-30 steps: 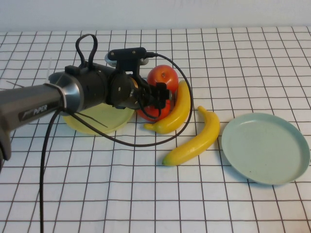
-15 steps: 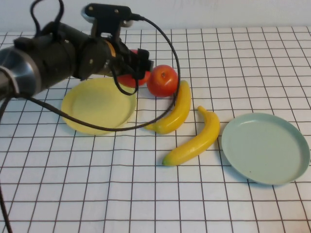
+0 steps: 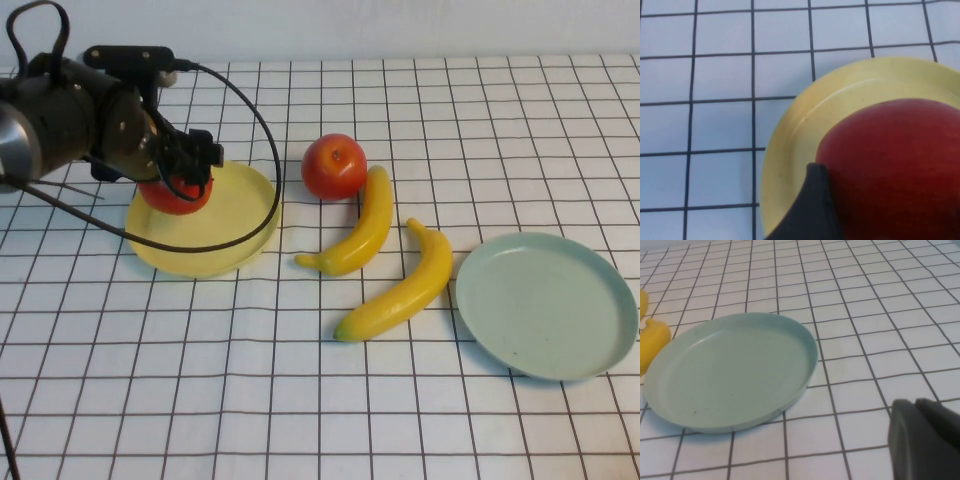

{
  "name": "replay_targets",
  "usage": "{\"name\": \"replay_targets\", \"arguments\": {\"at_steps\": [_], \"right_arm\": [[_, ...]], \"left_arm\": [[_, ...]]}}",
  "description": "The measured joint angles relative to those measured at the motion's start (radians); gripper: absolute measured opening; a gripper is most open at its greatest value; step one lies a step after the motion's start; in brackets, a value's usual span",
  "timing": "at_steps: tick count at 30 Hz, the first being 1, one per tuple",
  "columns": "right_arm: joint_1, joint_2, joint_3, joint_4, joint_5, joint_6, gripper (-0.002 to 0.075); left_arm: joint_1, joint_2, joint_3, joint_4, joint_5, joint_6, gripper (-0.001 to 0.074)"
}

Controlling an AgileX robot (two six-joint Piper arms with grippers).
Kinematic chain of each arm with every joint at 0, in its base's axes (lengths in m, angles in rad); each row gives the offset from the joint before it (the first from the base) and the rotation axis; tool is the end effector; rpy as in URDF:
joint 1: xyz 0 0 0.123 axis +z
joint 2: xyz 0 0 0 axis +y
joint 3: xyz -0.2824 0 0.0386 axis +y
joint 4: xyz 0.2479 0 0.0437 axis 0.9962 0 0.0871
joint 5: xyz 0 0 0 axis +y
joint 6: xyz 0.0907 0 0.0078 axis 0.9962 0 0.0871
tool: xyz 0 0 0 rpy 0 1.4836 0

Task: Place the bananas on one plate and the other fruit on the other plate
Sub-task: Put one type of fruit in the left plate

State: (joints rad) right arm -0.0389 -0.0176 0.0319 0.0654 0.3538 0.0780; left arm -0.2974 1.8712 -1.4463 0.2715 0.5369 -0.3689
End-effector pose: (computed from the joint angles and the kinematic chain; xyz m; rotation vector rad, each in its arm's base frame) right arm 0.0529 0.0000 0.1715 0.1491 1.8459 0.0909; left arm 0.4082 -0.1120 0.2506 0.1354 2.4147 -0.0299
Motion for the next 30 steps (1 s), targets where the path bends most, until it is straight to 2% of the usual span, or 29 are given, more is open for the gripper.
{"name": "replay_targets", "arguments": {"at_steps": [19, 23, 30], "right_arm": [[0.0, 0.0, 0.0, 0.0, 0.0, 0.0, -0.0017], [0.0, 0.0, 0.0, 0.0, 0.0, 0.0, -0.0017], [0.0, 0.0, 0.0, 0.0, 0.0, 0.0, -0.0017]], "left_arm": [[0.001, 0.067, 0.0, 0.002, -0.049, 0.033, 0.0576], [0.009, 0.073, 0.0, 0.008, -0.051, 0.058, 0.0659], [0.013, 0.075, 0.0, 0.002, -0.053, 0.084, 0.0668]]}}
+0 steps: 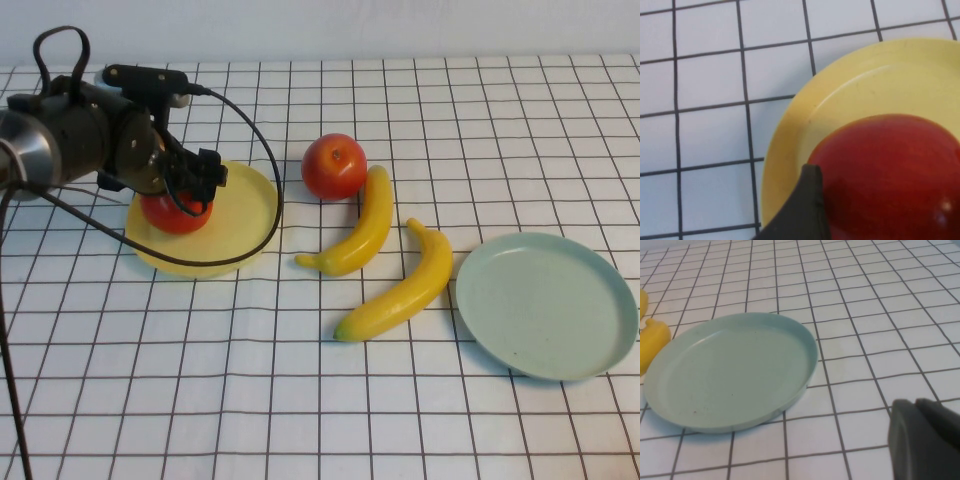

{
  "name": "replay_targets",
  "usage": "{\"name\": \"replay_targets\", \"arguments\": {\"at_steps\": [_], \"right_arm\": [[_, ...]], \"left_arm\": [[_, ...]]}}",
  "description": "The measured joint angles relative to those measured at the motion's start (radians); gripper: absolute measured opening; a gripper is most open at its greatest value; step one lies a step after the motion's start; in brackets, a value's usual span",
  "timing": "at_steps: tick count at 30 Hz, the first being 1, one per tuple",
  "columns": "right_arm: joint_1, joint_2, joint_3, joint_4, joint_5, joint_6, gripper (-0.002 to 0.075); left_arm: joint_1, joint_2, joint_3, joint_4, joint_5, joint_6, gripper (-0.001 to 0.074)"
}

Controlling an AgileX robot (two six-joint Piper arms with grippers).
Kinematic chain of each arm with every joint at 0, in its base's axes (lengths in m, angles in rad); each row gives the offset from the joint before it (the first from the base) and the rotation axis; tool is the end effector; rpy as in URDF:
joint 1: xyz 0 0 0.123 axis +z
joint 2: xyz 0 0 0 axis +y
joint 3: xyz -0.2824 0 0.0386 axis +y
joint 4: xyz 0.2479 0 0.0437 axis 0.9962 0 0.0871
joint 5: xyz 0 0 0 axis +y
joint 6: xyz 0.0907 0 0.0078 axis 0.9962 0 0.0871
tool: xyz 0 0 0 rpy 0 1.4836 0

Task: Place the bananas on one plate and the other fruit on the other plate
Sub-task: Put one type of fruit in the left plate

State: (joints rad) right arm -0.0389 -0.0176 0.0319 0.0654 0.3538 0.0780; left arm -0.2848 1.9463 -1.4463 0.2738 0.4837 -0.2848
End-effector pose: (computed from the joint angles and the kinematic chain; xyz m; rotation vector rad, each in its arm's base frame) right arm 0.0529 0.0000 0.1715 0.1491 1.8459 0.0909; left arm 0.4210 -0.1113 0.2213 0.2418 2.4303 0.0098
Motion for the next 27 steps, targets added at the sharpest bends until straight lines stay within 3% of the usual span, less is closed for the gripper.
{"name": "replay_targets", "arguments": {"at_steps": [10, 16, 20, 27], "right_arm": [[0.0, 0.0, 0.0, 0.0, 0.0, 0.0, -0.0017], [0.0, 0.0, 0.0, 0.0, 0.0, 0.0, -0.0017], [0.0, 0.0, 0.0, 0.0, 0.0, 0.0, -0.0017], [0.0, 0.0, 0.0, 0.0, 0.0, 0.0, -0.0017]], "left_arm": [[0.0, -0.117, 0.0, -0.106, -0.062, 0.0, 0.0668], [-0.067, -0.166, -0.015, -0.184, -0.163, 0.063, 0.0668], [-0.128, -0.126, -0.07, -0.209, -0.2, 0.076, 0.0668], [-0.144, 0.036, -0.207, -0.431, -0.184, 0.126, 0.0668]]}}
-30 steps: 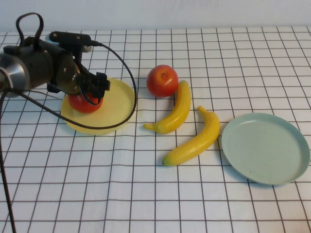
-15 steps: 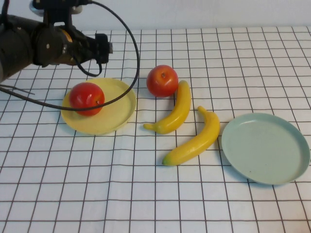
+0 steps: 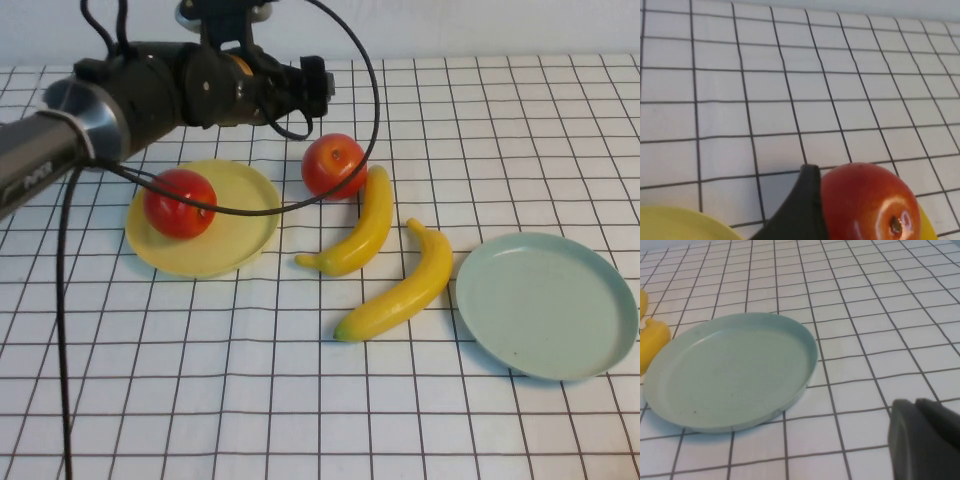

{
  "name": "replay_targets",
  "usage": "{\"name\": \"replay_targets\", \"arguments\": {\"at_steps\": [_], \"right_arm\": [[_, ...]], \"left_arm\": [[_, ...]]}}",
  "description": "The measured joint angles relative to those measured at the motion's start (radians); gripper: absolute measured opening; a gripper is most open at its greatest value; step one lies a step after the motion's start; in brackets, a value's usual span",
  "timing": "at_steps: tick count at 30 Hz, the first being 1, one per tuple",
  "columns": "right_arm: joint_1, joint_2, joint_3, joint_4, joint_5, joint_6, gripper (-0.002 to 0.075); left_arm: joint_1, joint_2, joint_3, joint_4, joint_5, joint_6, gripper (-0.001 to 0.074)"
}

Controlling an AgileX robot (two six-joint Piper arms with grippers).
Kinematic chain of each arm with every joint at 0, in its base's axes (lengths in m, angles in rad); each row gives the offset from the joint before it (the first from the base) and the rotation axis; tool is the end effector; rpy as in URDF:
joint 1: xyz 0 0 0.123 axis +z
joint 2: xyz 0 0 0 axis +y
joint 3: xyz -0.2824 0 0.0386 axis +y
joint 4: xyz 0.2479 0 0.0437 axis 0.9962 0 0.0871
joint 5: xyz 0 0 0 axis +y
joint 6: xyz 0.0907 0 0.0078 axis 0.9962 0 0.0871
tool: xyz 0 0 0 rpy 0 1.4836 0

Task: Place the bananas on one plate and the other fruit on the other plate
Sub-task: Put one type of fruit in the left plate

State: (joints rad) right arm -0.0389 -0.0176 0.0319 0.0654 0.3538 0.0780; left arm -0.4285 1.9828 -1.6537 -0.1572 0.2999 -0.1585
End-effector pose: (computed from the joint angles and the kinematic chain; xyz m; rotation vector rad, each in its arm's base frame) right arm 0.0529 0.0000 0.1715 0.1491 1.8459 0.0909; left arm 0.4305 -0.2013 0.2808 0.1566 2.1413 -0.4854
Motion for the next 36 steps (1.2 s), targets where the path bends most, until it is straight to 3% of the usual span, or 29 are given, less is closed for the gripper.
{"name": "replay_targets", "arguments": {"at_steps": [13, 36], "right_arm": [[0.0, 0.0, 0.0, 0.0, 0.0, 0.0, -0.0017], [0.0, 0.0, 0.0, 0.0, 0.0, 0.0, -0.0017]], "left_arm": [[-0.078, 0.209, -0.149, -0.077, 0.041, 0.185, 0.0668], [-0.086, 0.263, -0.167, 0.013, -0.015, 0.336, 0.0668]]}}
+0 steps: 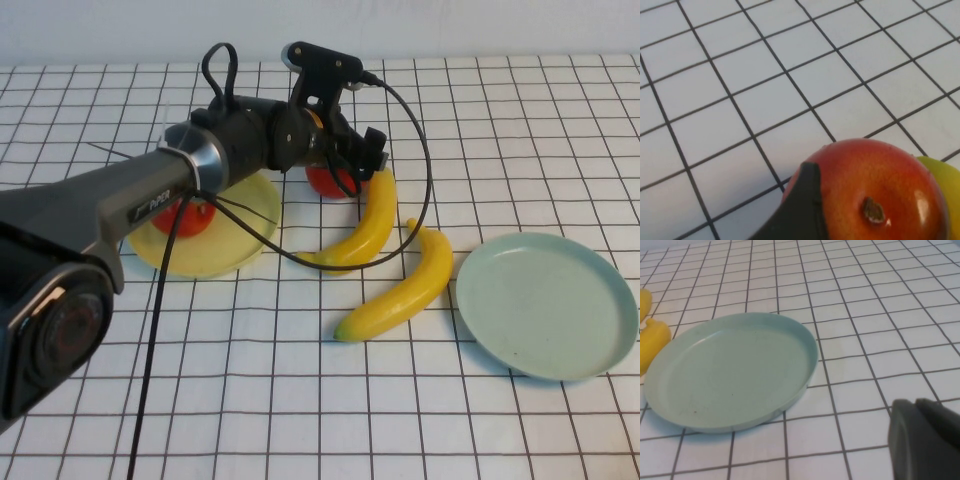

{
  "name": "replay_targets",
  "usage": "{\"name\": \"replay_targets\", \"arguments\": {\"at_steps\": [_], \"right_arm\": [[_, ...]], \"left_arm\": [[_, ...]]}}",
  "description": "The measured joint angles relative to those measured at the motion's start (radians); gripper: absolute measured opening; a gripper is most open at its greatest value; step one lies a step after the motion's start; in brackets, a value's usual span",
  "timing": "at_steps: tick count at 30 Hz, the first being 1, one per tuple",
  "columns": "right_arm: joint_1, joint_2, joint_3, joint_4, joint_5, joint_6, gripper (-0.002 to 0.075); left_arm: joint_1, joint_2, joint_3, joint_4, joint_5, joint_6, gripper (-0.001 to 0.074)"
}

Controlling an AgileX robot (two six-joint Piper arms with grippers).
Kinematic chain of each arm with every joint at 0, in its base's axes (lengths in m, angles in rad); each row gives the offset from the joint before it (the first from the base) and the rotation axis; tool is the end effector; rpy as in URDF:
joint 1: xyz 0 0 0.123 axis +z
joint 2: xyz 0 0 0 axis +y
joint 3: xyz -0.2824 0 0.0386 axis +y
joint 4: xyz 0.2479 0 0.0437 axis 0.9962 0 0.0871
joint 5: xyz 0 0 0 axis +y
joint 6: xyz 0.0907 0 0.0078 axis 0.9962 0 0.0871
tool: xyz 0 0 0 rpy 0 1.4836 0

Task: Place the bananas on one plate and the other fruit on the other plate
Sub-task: Put one type of fruit in the left plate

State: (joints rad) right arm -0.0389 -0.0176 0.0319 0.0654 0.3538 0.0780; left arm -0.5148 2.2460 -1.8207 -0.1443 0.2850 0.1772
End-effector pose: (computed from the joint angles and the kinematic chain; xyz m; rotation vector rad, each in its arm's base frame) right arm 0.0529 0.0000 0.1715 0.1491 1.8459 0.0909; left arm 0.4546 -0.2614 0.2039 0.6253 2.1174 -0.3113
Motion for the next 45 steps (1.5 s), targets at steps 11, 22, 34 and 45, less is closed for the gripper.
{"name": "replay_targets", "arguments": {"at_steps": [11, 22, 34, 45], "right_arm": [[0.0, 0.0, 0.0, 0.0, 0.0, 0.0, -0.0017], [0.0, 0.0, 0.0, 0.0, 0.0, 0.0, -0.0017], [0.0, 0.0, 0.0, 0.0, 0.0, 0.0, -0.0017], [0.0, 0.0, 0.0, 0.0, 0.0, 0.0, -0.0017]], "left_arm": [[0.002, 0.011, -0.004, 0.086, 0.019, -0.002, 0.0668], [0.016, 0.024, -0.01, 0.101, 0.019, -0.017, 0.0566], [0.018, 0.001, -0.01, 0.098, 0.064, -0.088, 0.0537], [0.016, -0.222, -0.001, 0.34, 0.44, -0.153, 0.0536]]}}
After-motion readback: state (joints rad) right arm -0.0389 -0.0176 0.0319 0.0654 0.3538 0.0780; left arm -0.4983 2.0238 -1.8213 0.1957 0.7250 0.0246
